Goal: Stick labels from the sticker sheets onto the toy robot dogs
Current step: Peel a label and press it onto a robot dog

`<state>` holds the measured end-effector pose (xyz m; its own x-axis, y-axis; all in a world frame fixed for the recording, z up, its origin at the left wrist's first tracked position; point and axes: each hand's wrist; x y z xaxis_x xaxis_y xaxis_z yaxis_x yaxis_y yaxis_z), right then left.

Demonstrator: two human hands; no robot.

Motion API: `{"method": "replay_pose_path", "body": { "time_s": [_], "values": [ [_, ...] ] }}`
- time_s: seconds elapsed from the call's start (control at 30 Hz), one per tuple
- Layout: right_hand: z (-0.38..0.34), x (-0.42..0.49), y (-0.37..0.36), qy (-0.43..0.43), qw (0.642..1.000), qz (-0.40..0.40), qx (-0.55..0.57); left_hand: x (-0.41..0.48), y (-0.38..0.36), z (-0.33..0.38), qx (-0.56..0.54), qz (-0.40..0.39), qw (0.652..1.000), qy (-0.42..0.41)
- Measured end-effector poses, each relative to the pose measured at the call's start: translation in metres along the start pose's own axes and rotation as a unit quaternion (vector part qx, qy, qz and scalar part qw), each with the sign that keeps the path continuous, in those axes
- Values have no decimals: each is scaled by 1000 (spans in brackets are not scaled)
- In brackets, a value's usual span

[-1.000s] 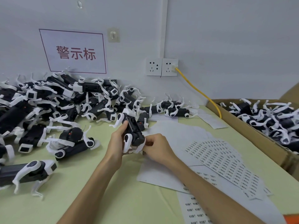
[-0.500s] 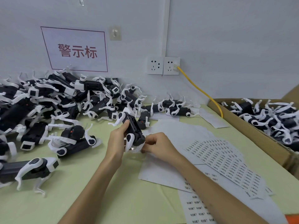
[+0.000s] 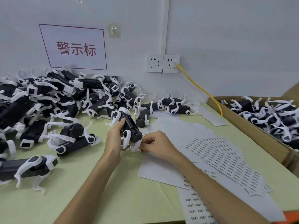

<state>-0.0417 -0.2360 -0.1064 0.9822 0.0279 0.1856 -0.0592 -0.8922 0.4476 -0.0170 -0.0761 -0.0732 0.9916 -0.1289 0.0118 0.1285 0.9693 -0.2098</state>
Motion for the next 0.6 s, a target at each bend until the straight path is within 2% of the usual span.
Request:
{"method": "replay_pose_path", "body": {
  "time_s": [0.4,0.6],
  "values": [
    [4,3,0,-8,999,0,-32,6,4,-4,4,1,1000,22],
    [4,3,-2,-8,1000,0,-10,7,6,-3,13,5,999,40]
  ]
}}
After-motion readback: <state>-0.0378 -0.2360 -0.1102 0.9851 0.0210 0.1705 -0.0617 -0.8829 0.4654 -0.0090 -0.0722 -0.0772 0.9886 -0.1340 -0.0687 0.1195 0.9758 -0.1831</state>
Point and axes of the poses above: each hand's wrist, its own x-axis towards the middle knuckle, its own y-axis out of the back of the hand, z = x × y, and after that the axes turned 3 degrees about -y, right-handed
